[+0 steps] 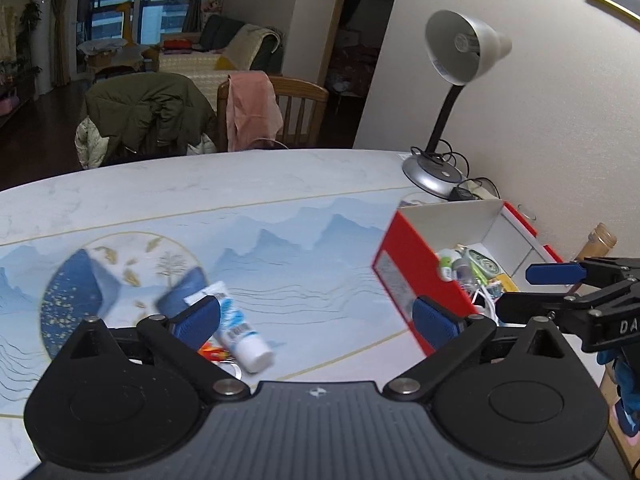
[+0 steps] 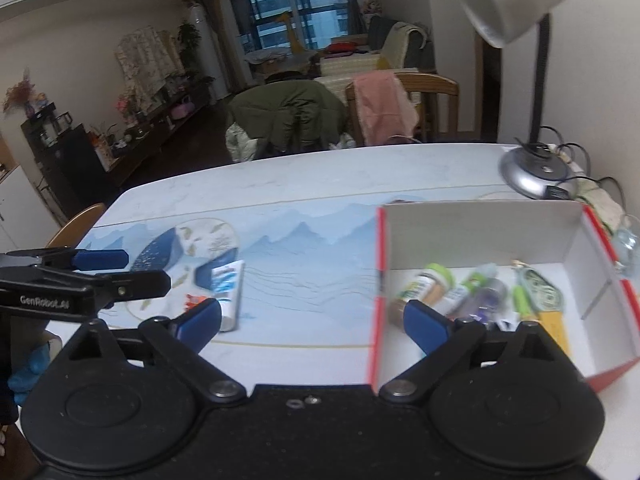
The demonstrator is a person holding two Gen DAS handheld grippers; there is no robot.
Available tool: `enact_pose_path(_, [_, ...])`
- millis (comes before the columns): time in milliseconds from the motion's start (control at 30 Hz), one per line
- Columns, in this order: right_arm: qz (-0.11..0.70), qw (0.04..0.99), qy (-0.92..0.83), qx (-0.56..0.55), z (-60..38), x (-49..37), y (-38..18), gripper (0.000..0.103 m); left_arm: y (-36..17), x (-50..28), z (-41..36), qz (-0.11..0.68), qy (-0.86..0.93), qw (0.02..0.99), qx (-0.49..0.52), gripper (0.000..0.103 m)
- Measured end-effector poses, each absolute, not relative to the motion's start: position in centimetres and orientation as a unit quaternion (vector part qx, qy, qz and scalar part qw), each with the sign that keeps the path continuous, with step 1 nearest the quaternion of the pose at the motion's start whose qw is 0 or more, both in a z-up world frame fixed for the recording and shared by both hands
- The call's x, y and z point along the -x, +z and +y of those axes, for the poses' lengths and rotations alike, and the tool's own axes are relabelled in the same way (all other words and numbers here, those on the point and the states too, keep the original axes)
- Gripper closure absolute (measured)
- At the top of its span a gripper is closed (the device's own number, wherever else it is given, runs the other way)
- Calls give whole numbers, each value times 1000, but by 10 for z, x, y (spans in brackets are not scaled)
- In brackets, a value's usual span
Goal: Organize rigid objects
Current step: 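Withdraw both tools from the box toward the toothpaste tube and keychain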
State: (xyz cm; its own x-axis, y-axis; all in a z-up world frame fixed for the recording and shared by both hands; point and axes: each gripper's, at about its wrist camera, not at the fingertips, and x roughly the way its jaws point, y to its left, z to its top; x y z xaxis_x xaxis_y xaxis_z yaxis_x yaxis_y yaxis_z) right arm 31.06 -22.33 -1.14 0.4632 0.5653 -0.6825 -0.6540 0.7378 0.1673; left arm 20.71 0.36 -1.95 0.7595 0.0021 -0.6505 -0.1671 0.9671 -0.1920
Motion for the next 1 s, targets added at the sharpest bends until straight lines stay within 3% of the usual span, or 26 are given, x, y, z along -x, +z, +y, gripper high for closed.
enact_pose_path(567, [424,826,362,85,-113,-309,-50,7,-97,-186,97,374,85,907,174,0])
enact_pose_path(1000, [466,806,349,107,-70,-323,-92,24,-142,-206,100,395,78,910,101,0])
